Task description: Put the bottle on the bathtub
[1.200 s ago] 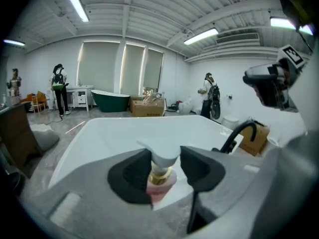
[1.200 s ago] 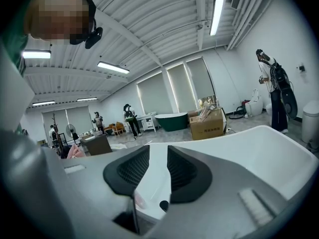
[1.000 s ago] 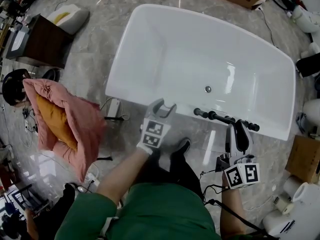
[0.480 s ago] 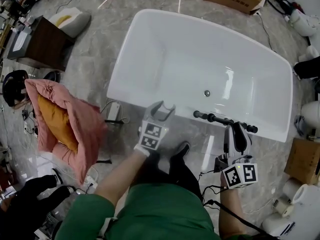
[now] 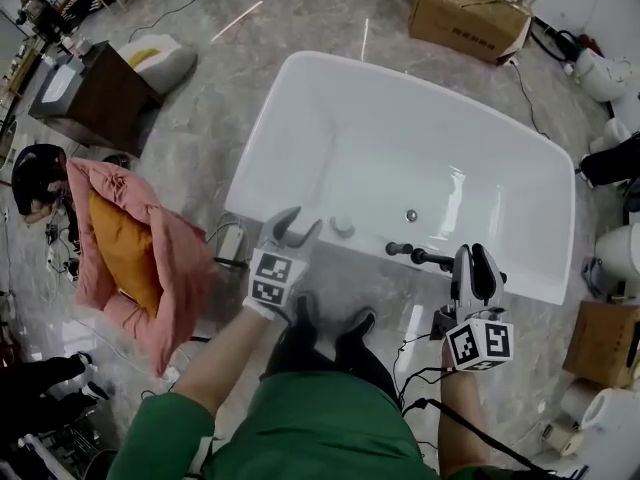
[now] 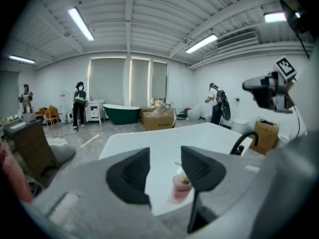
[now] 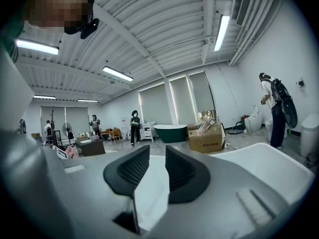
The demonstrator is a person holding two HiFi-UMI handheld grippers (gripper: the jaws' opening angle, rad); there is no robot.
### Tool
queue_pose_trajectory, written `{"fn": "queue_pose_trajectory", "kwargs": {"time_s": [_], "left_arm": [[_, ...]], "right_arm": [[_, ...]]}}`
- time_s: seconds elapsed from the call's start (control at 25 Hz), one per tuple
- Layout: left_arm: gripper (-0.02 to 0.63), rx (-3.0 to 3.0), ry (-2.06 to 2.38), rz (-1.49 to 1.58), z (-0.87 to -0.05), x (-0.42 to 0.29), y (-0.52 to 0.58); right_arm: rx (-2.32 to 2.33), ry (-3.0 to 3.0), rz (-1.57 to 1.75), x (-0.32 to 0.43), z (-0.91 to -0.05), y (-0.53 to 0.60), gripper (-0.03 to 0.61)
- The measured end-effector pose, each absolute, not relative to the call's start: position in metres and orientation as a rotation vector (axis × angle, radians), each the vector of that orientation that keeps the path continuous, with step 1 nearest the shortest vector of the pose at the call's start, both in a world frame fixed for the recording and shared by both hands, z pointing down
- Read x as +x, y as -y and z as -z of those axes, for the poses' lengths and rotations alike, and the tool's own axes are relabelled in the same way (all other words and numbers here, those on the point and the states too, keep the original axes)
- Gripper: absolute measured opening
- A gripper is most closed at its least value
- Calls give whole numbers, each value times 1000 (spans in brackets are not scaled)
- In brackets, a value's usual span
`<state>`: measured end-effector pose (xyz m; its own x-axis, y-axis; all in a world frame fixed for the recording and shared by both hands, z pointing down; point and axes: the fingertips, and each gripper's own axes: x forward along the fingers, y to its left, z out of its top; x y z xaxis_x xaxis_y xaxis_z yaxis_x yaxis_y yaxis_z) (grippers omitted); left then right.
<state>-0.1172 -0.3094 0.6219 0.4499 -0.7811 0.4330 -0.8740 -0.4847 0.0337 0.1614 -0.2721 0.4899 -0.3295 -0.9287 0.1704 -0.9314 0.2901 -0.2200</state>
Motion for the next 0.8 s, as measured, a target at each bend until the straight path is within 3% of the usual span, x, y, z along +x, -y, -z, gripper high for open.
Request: {"fn": "queue_pose_trajectory", "kwargs": {"time_s": [0.24, 0.56, 0.8], "left_arm": [[139, 2534, 1520, -488, -531, -138, 320], [124, 2609, 1624, -353, -413, -145, 325], [123, 2713, 1632, -256, -344, -115, 320]], "right_arm": [[1809, 2536, -219, 150, -424, 288, 100], [1737, 2549, 110, 152, -349, 296, 98], [1803, 2598, 126, 148, -306, 289, 97]]}}
